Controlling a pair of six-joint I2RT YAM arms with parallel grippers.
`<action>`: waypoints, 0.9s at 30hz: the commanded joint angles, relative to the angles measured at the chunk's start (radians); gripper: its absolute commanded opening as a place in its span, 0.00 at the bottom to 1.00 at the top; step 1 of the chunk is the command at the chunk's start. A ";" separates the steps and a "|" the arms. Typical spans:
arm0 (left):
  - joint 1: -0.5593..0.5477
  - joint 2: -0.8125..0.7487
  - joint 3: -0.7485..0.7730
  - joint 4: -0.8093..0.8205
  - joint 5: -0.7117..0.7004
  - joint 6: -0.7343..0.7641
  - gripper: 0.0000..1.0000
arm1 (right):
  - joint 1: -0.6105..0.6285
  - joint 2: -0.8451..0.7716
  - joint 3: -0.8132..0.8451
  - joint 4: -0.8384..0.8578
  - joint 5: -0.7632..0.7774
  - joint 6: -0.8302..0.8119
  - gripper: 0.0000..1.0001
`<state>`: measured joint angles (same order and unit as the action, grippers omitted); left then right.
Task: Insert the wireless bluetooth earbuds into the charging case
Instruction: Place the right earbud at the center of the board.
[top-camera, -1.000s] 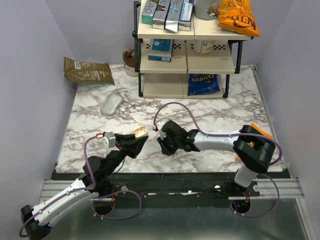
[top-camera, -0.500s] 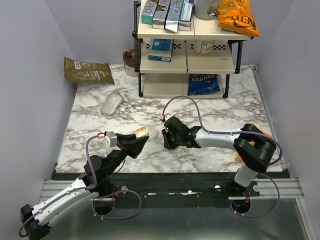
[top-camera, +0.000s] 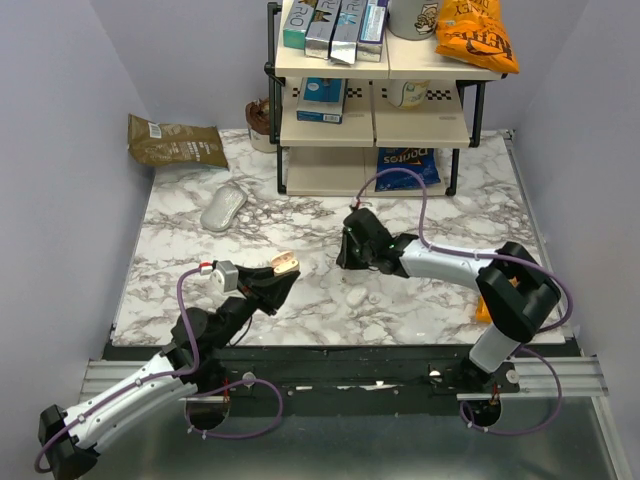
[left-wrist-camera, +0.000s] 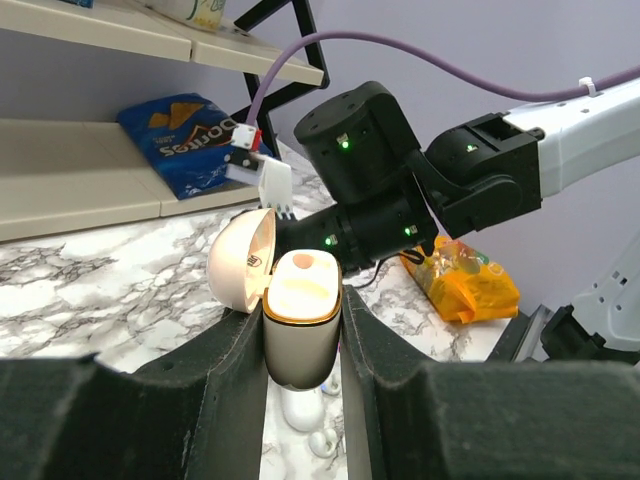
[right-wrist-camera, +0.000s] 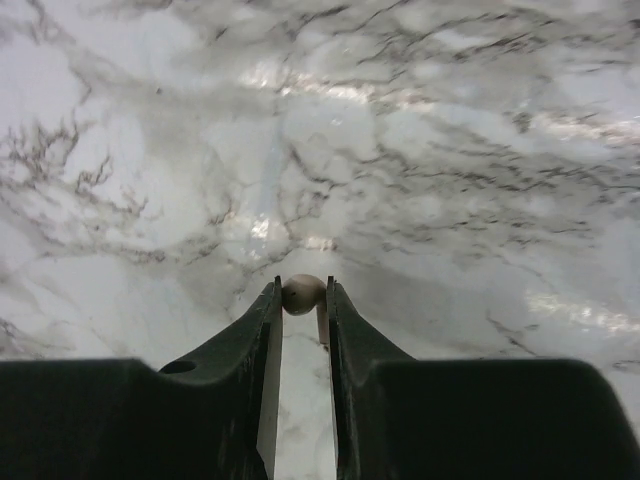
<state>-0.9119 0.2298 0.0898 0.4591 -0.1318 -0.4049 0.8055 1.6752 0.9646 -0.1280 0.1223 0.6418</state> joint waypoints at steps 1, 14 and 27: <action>-0.004 0.013 0.037 0.035 -0.028 0.003 0.00 | -0.109 -0.052 -0.021 -0.007 0.082 0.131 0.01; -0.004 0.069 0.048 0.059 -0.038 -0.008 0.00 | -0.305 0.001 -0.034 -0.081 0.146 0.182 0.01; -0.004 0.060 0.034 0.055 -0.042 -0.025 0.00 | -0.312 0.026 -0.061 -0.084 0.129 0.147 0.32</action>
<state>-0.9119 0.2985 0.1078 0.4862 -0.1501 -0.4160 0.4999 1.6886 0.9123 -0.1795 0.2317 0.8101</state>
